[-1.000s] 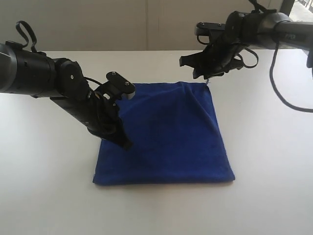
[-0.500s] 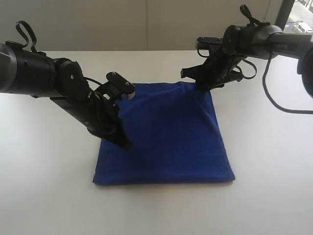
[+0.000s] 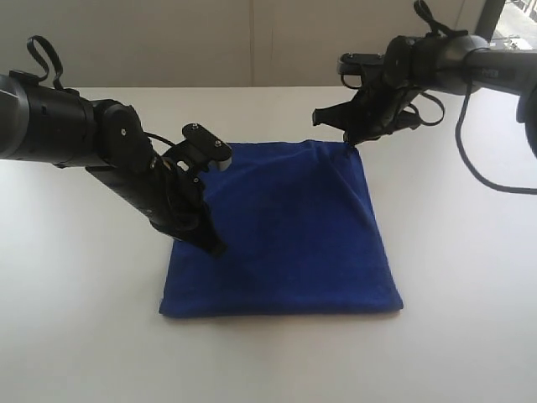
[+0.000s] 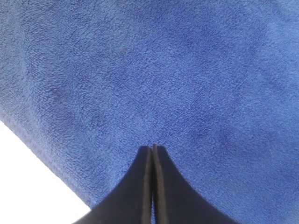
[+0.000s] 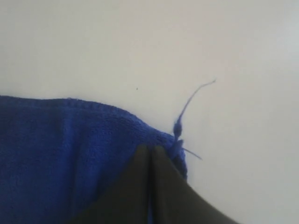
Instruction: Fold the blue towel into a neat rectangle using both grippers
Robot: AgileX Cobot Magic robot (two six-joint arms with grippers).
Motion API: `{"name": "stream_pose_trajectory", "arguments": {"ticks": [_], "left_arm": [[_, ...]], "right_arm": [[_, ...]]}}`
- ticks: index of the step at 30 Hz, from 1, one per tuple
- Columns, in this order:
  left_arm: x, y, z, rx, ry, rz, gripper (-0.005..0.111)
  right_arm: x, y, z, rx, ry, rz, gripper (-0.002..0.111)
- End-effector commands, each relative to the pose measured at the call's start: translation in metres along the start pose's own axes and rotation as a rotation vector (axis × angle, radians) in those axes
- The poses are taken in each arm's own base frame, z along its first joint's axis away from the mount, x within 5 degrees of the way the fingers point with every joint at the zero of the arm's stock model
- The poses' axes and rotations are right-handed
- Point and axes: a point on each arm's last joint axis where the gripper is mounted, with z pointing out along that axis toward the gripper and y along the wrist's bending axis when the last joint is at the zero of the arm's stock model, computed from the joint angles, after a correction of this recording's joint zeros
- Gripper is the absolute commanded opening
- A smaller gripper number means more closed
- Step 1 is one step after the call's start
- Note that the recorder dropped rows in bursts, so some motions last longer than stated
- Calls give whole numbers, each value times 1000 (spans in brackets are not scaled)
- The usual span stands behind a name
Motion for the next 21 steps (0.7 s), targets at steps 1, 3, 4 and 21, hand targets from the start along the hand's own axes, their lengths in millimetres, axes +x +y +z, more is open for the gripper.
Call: {"name": "stream_pose_trajectory", "arguments": {"ticks": [1, 3, 4, 21], "left_arm": [[0, -3, -1, 18, 9, -15, 0], [0, -3, -1, 18, 9, -15, 0], [0, -3, -1, 18, 9, -15, 0], [-1, -3, -1, 16, 6, -15, 0]], "right_arm": [[-12, -3, -22, 44, -57, -61, 0], [-13, -4, -24, 61, -64, -84, 0], [-13, -4, -24, 61, -64, -84, 0], [4, -4, 4, 12, 34, 19, 18]]}}
